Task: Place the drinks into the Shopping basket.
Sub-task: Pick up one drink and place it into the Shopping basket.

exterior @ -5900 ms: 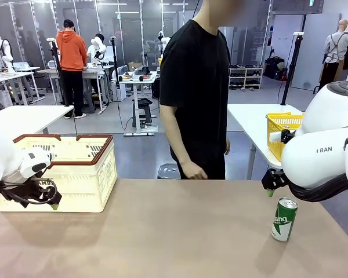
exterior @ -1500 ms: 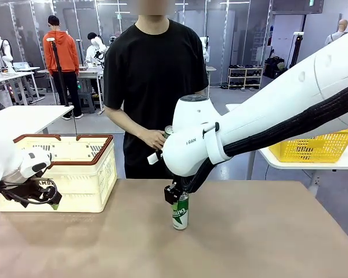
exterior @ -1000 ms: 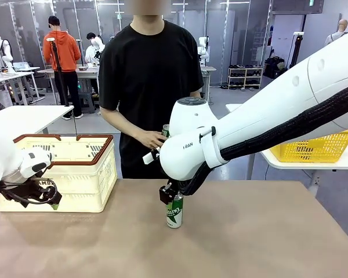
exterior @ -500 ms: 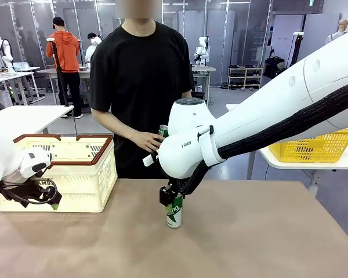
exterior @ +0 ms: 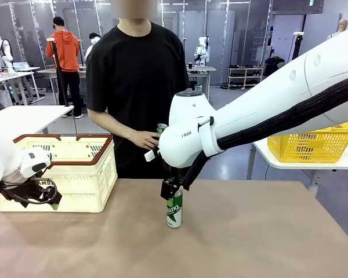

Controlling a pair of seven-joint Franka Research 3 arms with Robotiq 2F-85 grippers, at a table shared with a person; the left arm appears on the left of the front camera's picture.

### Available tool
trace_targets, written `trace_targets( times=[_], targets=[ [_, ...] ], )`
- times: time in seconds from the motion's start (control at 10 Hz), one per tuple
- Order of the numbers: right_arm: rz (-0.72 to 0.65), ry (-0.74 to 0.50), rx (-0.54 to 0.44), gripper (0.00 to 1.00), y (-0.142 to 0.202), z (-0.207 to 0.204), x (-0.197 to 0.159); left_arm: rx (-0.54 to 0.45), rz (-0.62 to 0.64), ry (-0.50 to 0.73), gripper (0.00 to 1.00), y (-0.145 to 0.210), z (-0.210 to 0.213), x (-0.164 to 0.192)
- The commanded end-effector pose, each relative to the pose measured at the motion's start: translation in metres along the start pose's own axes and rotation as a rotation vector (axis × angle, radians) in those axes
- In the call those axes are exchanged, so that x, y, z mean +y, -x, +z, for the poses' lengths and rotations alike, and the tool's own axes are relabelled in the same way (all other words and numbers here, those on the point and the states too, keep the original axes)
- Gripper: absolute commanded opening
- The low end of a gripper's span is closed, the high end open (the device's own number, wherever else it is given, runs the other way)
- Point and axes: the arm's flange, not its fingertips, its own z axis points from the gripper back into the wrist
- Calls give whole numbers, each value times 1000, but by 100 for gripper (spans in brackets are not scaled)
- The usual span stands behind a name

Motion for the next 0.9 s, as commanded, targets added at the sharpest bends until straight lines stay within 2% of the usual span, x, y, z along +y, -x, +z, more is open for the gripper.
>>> trace_targets(
  times=[0.0,0.4,0.8],
  targets=[
    [42,16,72,100,18,19,0,5,3,-2,100,0,2,1],
    [9,53,69,100,98,74,-25,5,3,-2,100,0,2,1],
    [-228,87,-5,100,216,119,-66,5,3,-2,100,0,2,1]
  ],
)
